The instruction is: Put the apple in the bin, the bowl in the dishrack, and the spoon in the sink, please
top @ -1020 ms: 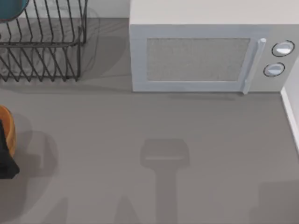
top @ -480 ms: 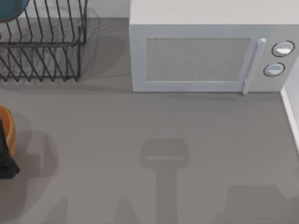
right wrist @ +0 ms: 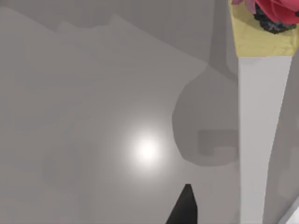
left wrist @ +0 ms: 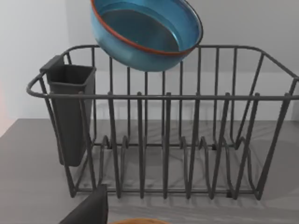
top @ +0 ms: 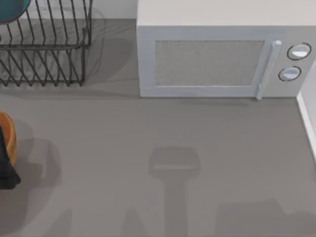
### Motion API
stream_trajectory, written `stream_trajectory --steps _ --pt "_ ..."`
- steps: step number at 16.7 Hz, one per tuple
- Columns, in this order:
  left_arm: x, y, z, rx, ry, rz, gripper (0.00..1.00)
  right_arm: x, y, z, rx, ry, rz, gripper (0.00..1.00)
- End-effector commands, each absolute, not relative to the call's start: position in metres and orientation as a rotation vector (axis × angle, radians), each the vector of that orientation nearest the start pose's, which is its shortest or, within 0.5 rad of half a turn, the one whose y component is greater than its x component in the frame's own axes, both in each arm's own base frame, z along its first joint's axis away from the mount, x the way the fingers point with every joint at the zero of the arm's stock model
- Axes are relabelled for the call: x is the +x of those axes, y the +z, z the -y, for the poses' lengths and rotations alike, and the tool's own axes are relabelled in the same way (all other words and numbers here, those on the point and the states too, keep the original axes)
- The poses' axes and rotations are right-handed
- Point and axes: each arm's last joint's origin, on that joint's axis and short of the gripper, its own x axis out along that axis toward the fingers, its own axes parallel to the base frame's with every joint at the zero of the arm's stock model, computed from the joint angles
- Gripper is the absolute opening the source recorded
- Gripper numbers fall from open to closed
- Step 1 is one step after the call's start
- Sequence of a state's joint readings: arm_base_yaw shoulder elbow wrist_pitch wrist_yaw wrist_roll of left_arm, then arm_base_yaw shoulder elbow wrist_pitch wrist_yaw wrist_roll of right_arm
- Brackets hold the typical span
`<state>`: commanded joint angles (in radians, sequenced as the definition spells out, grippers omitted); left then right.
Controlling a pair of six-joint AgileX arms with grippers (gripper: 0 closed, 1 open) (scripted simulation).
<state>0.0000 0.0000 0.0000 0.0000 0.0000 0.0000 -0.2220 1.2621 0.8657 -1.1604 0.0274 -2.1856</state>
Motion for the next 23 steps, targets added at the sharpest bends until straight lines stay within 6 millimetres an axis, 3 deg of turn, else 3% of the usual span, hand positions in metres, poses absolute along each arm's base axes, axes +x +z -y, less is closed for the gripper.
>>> stream_trajectory --steps 3,6,9,15,19,23 --pt "0.106 0.160 0.001 0.000 0.000 0.000 1.00 0.198 0.216 0.044 -1.511 1.487 -1.022 0.00" --pt "0.106 0.160 0.001 0.000 0.000 0.000 1.00 0.224 0.226 0.049 -1.499 1.531 -1.026 0.00" --pt "0.106 0.160 0.001 0.000 0.000 0.000 1.00 0.269 0.239 0.055 -1.490 1.578 -1.027 0.00" --pt "0.106 0.160 0.001 0.000 0.000 0.000 1.00 0.388 0.260 0.069 -1.518 1.577 -1.013 0.00" --pt "0.106 0.160 0.001 0.000 0.000 0.000 1.00 0.450 0.249 0.073 -1.536 1.539 -1.006 0.00" --pt "0.106 0.160 0.001 0.000 0.000 0.000 1.00 0.485 0.223 0.072 -1.532 1.501 -1.013 0.00"
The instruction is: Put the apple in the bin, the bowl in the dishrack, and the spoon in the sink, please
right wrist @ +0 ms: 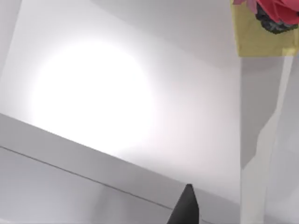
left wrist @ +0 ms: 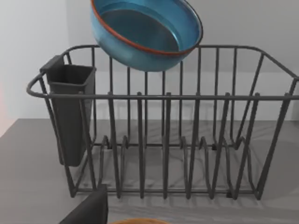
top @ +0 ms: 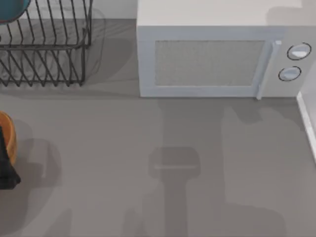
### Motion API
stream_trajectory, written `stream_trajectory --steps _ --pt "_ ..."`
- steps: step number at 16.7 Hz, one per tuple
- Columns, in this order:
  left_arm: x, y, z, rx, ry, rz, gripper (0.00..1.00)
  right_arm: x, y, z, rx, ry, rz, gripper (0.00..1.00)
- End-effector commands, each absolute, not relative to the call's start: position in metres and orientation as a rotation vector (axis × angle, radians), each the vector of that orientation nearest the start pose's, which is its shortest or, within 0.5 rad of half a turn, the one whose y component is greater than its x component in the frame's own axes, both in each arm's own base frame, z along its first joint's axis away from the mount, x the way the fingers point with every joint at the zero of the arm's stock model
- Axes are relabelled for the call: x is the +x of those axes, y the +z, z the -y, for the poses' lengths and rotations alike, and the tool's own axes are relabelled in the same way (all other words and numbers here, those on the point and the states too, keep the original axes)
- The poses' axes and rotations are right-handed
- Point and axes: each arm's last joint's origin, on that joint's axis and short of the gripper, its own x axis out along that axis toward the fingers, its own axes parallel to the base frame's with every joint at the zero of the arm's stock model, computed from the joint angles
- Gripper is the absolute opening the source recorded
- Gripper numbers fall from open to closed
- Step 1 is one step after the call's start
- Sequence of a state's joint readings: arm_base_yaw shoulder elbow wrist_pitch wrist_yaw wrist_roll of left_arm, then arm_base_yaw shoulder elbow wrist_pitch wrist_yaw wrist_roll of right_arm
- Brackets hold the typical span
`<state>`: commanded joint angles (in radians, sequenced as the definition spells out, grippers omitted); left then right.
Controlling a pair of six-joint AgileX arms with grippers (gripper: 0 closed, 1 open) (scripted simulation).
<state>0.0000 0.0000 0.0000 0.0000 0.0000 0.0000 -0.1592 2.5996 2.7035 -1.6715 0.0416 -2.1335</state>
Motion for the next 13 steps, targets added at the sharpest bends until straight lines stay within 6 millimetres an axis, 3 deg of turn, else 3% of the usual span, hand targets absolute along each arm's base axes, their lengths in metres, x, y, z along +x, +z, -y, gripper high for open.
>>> stream_trajectory --steps 4,13 --pt "0.106 0.160 0.001 0.000 0.000 0.000 1.00 0.498 0.203 0.069 -1.522 1.475 -1.024 0.00" --pt "0.106 0.160 0.001 0.000 0.000 0.000 1.00 0.501 0.194 0.071 -1.513 1.477 -1.031 0.00"
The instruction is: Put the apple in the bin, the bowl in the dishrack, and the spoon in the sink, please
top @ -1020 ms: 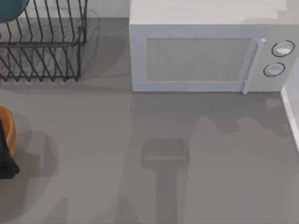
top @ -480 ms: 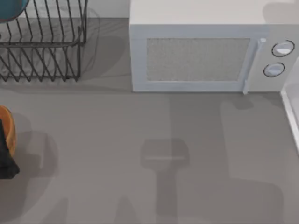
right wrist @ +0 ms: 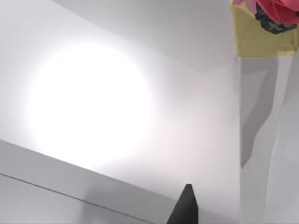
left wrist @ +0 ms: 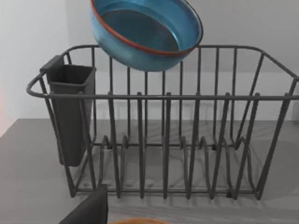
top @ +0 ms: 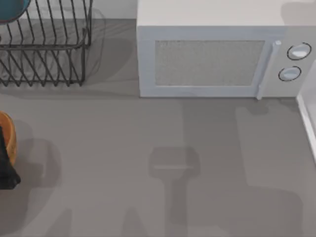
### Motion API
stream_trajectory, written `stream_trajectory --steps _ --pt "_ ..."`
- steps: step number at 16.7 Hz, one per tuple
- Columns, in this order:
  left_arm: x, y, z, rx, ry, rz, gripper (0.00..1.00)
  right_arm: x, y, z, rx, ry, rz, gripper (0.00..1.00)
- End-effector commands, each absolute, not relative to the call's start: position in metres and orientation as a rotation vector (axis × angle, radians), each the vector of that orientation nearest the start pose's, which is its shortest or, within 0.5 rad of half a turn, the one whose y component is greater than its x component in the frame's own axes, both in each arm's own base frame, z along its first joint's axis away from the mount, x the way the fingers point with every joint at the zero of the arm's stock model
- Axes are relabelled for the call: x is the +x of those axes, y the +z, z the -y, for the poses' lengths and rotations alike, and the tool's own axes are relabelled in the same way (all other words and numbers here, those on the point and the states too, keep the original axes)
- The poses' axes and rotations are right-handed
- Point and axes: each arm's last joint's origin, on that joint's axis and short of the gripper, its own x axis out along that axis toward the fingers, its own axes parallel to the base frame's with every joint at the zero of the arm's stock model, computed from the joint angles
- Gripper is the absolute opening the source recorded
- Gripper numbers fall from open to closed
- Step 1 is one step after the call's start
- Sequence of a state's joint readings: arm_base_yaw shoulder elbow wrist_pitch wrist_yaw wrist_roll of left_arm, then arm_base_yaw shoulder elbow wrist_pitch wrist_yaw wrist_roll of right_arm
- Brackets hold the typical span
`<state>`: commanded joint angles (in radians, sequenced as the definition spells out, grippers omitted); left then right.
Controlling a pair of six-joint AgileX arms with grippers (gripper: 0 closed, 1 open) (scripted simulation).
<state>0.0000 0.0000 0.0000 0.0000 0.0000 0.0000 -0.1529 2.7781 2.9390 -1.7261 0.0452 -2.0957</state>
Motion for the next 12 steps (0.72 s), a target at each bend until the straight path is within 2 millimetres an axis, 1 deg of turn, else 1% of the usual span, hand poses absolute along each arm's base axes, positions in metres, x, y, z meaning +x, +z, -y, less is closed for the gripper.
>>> stream_trajectory --steps 4,8,10,12 --pt "0.106 0.160 0.001 0.000 0.000 0.000 1.00 0.504 0.178 0.069 -1.520 1.488 -1.025 0.00" --pt "0.106 0.160 0.001 0.000 0.000 0.000 1.00 0.501 0.162 0.069 -1.522 1.473 -1.023 0.00" --pt "0.106 0.160 0.001 0.000 0.000 0.000 1.00 0.500 0.157 0.069 -1.520 1.470 -1.025 0.00" --pt "0.106 0.160 0.001 0.000 0.000 0.000 1.00 0.500 0.156 0.068 -1.519 1.470 -1.026 0.00"
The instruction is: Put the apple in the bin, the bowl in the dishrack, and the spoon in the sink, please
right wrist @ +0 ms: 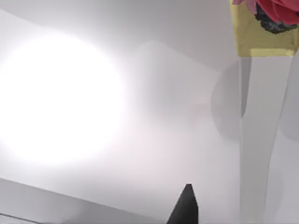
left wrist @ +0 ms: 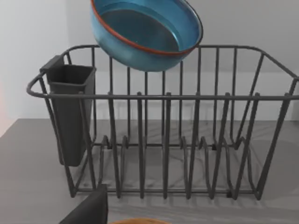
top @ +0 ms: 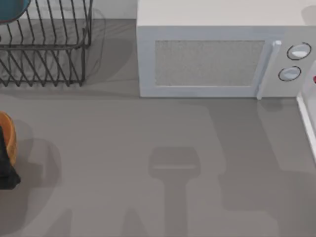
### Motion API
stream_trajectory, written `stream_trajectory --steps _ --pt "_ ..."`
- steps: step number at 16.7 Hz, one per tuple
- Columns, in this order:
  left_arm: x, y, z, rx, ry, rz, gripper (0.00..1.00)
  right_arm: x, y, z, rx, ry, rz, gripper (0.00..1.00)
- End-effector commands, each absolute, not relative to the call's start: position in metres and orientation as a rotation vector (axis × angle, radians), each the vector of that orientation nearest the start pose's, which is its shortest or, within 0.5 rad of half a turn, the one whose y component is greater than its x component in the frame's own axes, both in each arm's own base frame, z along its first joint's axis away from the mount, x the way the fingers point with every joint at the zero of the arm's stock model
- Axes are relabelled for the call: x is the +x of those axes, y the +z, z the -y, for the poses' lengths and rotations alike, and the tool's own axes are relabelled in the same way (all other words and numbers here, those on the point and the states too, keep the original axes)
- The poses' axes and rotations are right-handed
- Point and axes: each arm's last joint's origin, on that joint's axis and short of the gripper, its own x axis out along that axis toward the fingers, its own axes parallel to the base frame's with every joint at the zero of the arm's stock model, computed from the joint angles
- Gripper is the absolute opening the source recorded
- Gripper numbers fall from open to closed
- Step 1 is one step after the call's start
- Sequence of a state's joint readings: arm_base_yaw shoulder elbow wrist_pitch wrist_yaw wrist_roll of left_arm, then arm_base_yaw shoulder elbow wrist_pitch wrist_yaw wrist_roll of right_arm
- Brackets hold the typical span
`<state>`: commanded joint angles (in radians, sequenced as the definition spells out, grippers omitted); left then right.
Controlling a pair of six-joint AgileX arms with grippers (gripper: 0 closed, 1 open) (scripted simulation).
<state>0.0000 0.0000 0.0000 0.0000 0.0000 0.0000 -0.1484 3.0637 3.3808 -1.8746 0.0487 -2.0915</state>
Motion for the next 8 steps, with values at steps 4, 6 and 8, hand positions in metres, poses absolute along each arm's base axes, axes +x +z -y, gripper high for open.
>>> stream_trajectory --steps 4,6,8 --pt "0.1057 0.1600 0.0012 0.000 0.000 0.000 1.00 0.4999 0.1556 0.0684 -1.519 1.470 -1.026 0.08" --pt "0.1057 0.1600 0.0012 0.000 0.000 0.000 1.00 0.4999 0.1556 0.0684 -1.519 1.470 -1.026 0.23" --pt "0.1057 0.1600 0.0012 0.000 0.000 0.000 1.00 0.4999 0.1556 0.0684 -1.519 1.470 -1.026 0.38"
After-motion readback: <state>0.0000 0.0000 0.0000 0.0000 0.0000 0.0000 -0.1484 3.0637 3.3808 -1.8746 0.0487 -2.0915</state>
